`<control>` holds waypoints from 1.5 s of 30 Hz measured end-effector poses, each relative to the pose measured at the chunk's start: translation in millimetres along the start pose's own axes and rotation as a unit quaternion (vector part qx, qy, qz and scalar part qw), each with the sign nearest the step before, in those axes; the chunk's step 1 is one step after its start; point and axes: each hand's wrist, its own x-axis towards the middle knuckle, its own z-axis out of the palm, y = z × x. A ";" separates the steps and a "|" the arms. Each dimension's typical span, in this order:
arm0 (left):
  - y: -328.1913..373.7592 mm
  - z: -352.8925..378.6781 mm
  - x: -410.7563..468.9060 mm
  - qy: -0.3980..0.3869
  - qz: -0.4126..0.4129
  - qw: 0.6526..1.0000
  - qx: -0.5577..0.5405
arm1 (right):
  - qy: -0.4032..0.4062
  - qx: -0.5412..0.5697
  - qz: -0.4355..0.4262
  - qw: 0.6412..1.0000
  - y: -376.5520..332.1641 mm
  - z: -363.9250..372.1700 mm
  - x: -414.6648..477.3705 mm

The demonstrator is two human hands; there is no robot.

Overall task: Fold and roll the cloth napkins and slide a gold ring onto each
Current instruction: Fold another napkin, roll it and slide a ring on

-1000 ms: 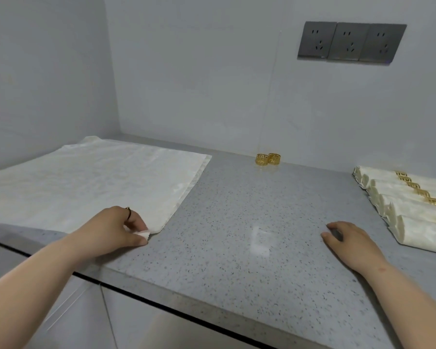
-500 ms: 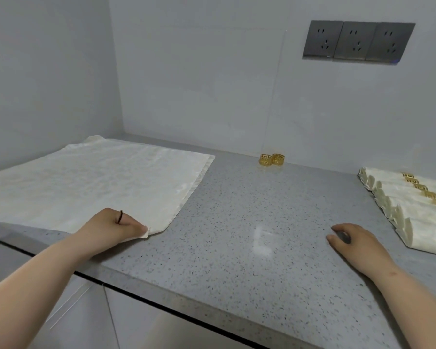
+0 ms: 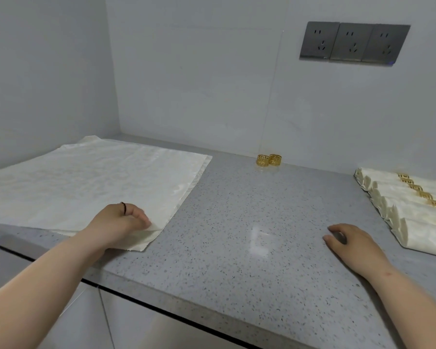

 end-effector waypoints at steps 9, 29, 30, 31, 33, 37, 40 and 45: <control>49.0 74.1 -9.5 -0.019 0.176 0.979 0.104 | 0.007 0.009 0.006 1.000 1.1 1.1 -0.1; 44.4 126.1 -46.2 -0.308 0.156 0.938 0.029 | -0.114 -0.033 -0.301 0.946 -65.7 15.6 -15.9; 43.8 123.8 -45.3 -0.292 0.146 0.945 0.018 | -0.104 -0.056 -0.302 0.946 -64.1 13.0 -15.6; 44.5 121.5 -45.7 -0.287 0.143 0.947 0.016 | -0.100 -0.072 -0.300 0.946 -62.1 11.2 -15.2; 45.7 116.8 -46.0 -0.291 0.170 0.939 0.064 | -0.098 -0.097 -0.292 0.946 -56.4 6.8 -16.9; 41.2 101.6 -35.6 -0.247 0.240 0.868 0.357 | -0.092 -0.129 -0.263 0.952 -30.6 -3.6 -21.6; 31.6 89.5 -29.0 -0.240 0.206 0.823 0.472 | -0.073 -0.139 -0.249 0.956 -6.6 -12.2 -27.3; 31.8 103.0 -26.7 -0.313 0.223 0.799 0.462 | -0.054 -0.142 -0.202 0.968 24.9 -27.2 -42.0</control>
